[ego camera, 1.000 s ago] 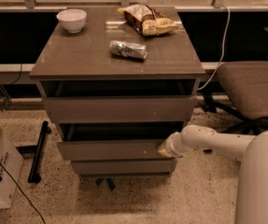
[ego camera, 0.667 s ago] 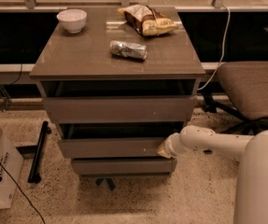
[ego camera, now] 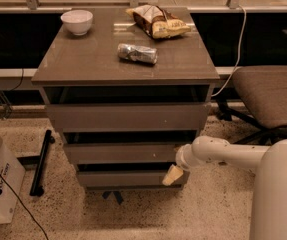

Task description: Close middle drawer

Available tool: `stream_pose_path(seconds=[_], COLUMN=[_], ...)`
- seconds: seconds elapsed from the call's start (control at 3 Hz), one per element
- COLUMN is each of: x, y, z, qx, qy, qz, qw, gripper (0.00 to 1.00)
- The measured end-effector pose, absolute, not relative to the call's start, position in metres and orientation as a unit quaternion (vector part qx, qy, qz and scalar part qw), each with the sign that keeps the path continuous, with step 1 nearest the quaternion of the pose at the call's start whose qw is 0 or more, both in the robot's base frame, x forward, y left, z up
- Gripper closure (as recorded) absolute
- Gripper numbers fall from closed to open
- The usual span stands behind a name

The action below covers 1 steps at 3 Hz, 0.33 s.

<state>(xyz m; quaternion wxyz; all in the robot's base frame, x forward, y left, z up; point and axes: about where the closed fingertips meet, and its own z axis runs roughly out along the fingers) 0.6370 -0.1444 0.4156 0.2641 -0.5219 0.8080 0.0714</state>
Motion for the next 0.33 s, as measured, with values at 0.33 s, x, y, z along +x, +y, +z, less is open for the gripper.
stream_pose_path(seconds=[0.33], x=[0.6370], y=[-0.1444], z=[0.4156], qx=[-0.522], qy=[0.808], qz=[0.071], qw=[0.264], gripper=[0.00])
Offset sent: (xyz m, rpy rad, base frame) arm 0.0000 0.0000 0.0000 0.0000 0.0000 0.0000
